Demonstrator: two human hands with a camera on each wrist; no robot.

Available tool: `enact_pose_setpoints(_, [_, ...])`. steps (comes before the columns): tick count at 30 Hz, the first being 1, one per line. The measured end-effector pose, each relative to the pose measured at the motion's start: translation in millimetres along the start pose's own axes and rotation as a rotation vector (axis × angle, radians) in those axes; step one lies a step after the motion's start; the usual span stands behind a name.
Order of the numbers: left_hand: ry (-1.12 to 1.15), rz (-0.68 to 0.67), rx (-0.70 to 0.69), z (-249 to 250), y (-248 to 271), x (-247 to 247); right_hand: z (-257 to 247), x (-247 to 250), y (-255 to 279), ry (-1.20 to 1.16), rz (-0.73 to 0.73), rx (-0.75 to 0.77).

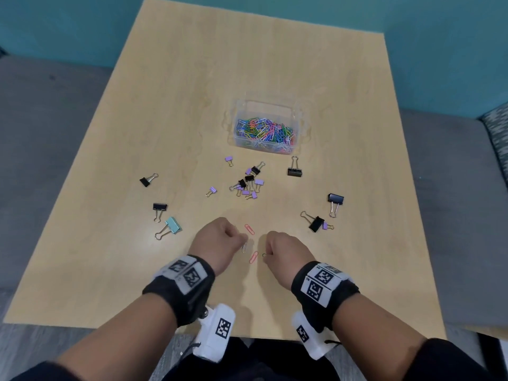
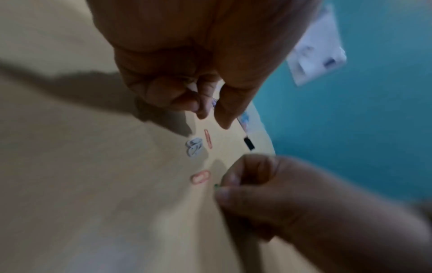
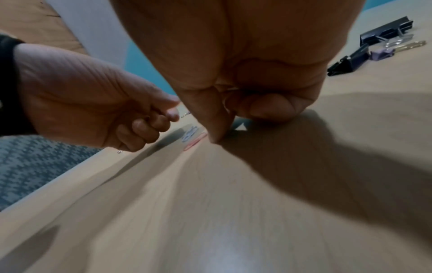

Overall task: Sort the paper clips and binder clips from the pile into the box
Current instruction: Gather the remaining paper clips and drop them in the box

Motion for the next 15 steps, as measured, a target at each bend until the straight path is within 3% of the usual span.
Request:
enact_pose_setpoints(2, [-0.304,0.001,-0.104,9,2,-7,1,-3,-1,-0.001,-0.001,-0.01])
enact_pose_setpoints(4, [-0.449,0.001,-0.174,15,2,-16,1,-5,-1,0.006,0.012,0.004])
enact_pose_setpoints(15, [-0.662,-0.042,-0.326,19,0,-28,2,-11,3,-0.011,0.088,0.087])
Point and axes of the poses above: each hand's wrist, its own y-axis away from the middle knuckle, its own x-axis out of the back of the hand, z = x × y, the point moved 2 cm from there along -y, towards the middle knuckle, and after that the axes turned 4 degrees about -y, right-handed, at the moved point
